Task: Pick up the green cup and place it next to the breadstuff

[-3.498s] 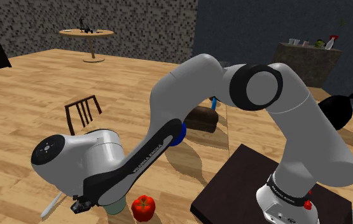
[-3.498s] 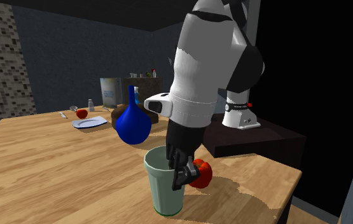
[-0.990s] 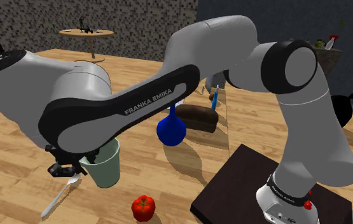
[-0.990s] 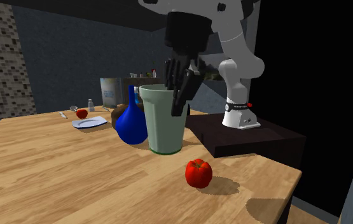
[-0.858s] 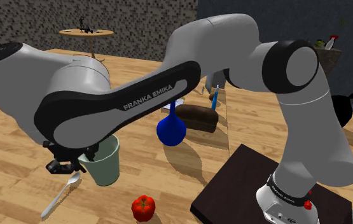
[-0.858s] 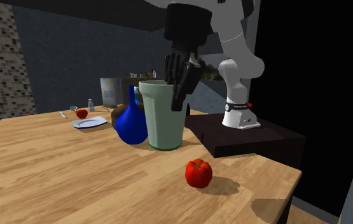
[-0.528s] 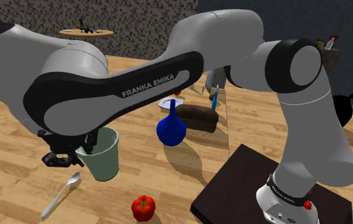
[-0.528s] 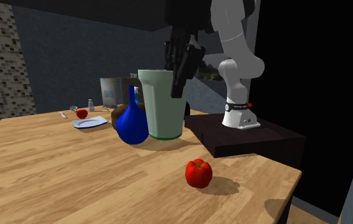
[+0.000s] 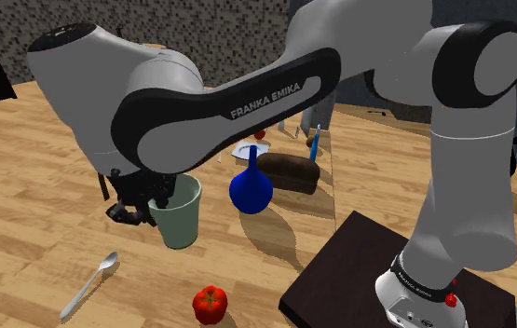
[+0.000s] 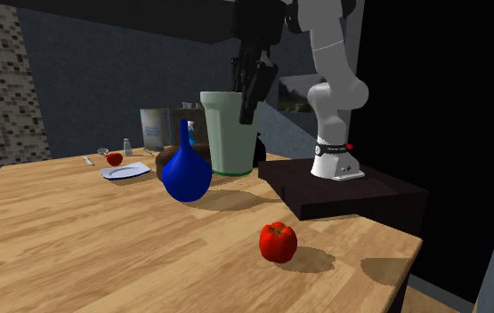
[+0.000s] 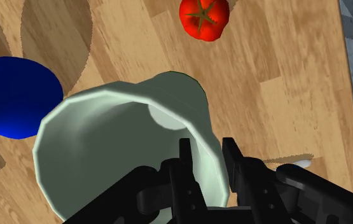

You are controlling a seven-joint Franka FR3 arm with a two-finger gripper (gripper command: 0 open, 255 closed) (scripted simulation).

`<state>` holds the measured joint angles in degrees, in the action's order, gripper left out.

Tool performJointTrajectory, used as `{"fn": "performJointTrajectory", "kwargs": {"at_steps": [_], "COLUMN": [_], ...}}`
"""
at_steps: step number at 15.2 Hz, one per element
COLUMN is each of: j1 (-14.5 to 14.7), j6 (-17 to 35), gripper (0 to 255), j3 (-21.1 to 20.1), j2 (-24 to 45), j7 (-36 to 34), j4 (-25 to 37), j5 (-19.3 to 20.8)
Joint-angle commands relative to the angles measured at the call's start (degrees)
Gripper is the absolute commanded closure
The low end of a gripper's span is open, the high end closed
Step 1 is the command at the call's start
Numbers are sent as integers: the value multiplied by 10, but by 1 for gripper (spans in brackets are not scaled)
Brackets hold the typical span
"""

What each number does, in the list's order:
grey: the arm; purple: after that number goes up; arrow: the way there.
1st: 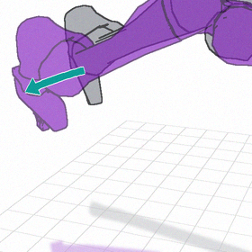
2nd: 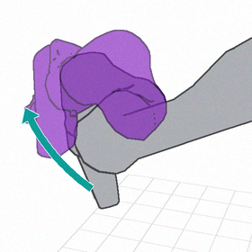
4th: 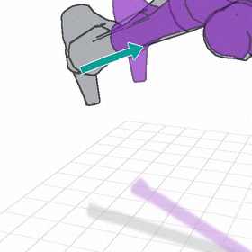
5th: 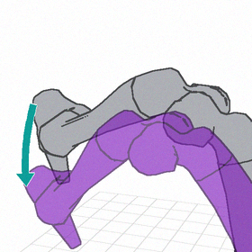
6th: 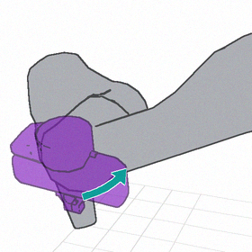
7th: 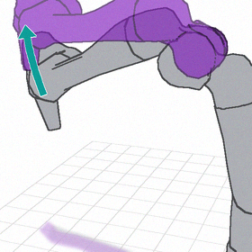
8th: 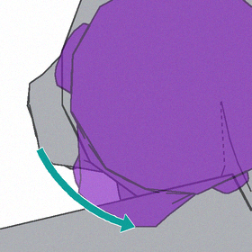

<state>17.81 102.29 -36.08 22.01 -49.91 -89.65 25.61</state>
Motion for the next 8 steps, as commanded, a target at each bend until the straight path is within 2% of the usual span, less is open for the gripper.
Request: {"fn": "performJointTrajectory", "kwargs": {"at_steps": [1, 5, 8], "j1": [-36, -91, -120], "j6": [27, 75, 105], "gripper": [255, 255, 255], "j3": [-3, 0, 12], "j2": [-48, -140, -205], "j7": [22, 75, 123], "j4": [-62, -169, -240], "j5": [-23, -71, -108]}}
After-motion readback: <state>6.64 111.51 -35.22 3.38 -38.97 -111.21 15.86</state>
